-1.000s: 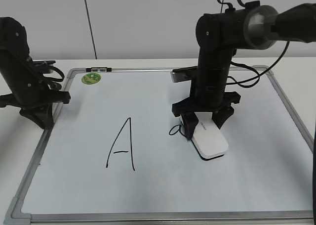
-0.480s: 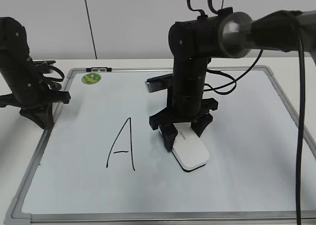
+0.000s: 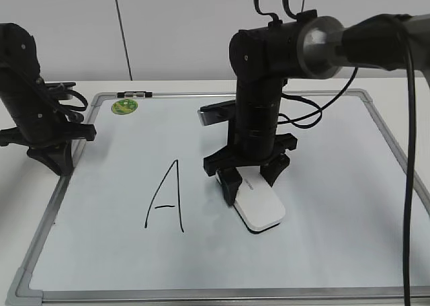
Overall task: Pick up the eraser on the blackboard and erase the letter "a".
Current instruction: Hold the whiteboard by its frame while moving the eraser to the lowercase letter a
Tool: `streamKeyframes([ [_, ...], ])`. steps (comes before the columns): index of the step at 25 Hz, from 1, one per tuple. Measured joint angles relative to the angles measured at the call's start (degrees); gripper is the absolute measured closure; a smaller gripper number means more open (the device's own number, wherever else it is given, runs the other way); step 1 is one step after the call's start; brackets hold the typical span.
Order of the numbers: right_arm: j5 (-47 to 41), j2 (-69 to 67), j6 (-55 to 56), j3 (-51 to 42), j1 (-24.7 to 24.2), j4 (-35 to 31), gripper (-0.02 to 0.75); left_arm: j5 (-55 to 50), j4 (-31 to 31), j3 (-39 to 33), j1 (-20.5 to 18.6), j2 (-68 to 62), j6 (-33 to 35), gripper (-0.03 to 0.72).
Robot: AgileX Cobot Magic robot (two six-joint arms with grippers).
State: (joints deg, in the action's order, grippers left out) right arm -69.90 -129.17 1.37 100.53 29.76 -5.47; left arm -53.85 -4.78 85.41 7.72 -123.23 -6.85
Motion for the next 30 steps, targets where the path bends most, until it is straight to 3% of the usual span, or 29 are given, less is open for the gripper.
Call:
streamKeyframes([
  [13,0.0,0.0,0.45,0.0,-3.38,-0.25,0.209,-0.56,0.0,0.13,0.0,-0.09,0.0,0.633],
  [22,0.0,0.21,0.82,0.05,-9.96,0.01,0.21,-0.92,0.1,0.13,0.0,-0.09,0.0,0.633],
  [30,0.04,0.31,0.8,0.05,-9.99,-1.48,0.21,-1.05,0.1,0.25,0.0,-0.09,0.0,0.633],
])
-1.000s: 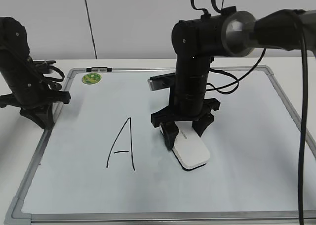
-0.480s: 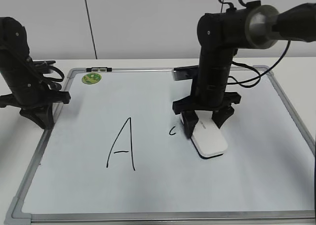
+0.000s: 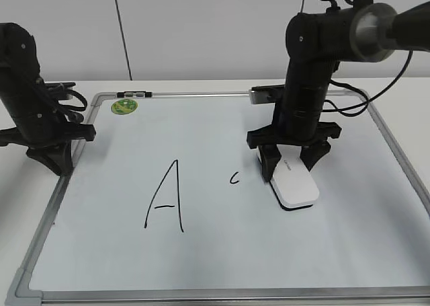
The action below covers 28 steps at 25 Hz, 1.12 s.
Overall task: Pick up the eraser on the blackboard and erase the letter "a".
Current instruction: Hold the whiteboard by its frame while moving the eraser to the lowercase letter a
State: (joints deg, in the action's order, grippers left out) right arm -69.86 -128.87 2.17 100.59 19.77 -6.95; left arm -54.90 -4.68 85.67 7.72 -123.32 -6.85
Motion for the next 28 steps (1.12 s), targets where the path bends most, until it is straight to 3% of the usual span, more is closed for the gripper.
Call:
streamKeyframes([
  [17,0.21,0.0,-0.46,0.0,13.72,-1.64,0.21,0.0,0.09,0.0,0.0,0.0,0.0,0.633],
  [22,0.21,0.0,0.11,0.0,13.42,1.54,0.21,0.0,0.09,0.0,0.0,0.0,0.0,0.633],
  [28,0.21,0.0,0.93,0.0,6.89,2.83,0.21,0.0,0.09,0.0,0.0,0.0,0.0,0.633],
])
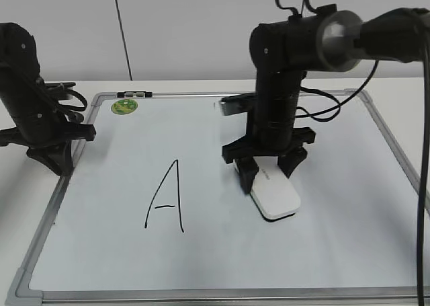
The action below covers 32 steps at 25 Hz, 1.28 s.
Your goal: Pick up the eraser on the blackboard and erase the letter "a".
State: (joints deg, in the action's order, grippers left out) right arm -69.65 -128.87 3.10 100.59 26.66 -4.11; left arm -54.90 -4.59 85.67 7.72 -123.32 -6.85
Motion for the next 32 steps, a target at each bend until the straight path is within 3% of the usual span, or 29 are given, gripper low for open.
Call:
streamKeyframes([
  [6,0.0,0.0,0.13,0.0,-5.15,-0.22,0.21,0.0,0.0,0.0,0.0,0.0,0.0,0.633],
  [15,0.0,0.27,0.25,1.35,-5.16,-1.74,0.21,0.0,0.0,0.0,0.0,0.0,0.0,0.633],
  [19,0.0,7.13,1.92,3.25,-5.16,-1.0,0.21,0.0,0.0,0.0,0.0,0.0,0.0,0.633],
  [26,4.64,22.47,6.87,2.99,-5.16,8.75,0.21,0.0,0.0,0.0,0.0,-0.13,0.0,0.633],
  [32,8.15,30.87,11.22,-8.49,-5.37,16.18,0.21,0.0,0.0,0.0,0.0,-0.13,0.0,0.633],
])
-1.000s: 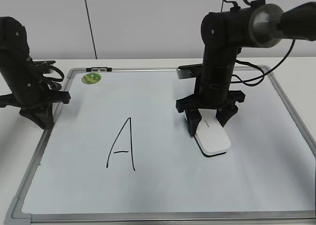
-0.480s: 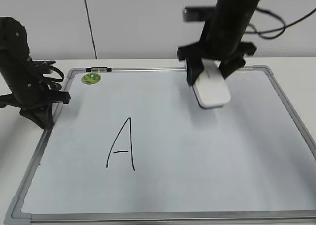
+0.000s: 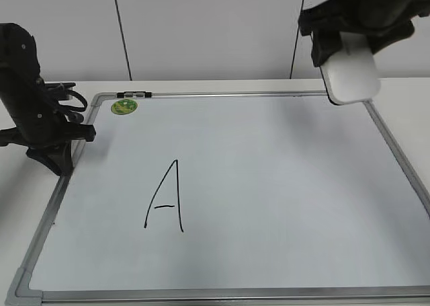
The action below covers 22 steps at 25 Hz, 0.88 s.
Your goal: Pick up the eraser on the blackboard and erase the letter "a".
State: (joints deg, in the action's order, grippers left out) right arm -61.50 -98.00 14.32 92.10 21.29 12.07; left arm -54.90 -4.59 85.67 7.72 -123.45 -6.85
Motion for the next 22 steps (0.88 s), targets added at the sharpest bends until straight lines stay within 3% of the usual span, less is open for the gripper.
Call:
streamKeyframes([
  [4,1.81,4.29,0.48,-8.2,-2.31,0.28,0.21,0.0,0.0,0.0,0.0,0.0,0.0,0.633],
  [10,3.24,8.08,0.6,-17.53,-11.37,-0.52,0.21,0.0,0.0,0.0,0.0,0.0,0.0,0.632],
  [18,4.24,6.25,-2.46,-17.66,-16.99,-3.1,0.21,0.0,-0.11,0.0,0.0,0.0,0.0,0.631],
  [22,1.44,0.44,-6.0,-13.09,-19.68,-6.54,0.21,0.0,-0.11,0.0,0.0,0.0,0.0,0.628],
])
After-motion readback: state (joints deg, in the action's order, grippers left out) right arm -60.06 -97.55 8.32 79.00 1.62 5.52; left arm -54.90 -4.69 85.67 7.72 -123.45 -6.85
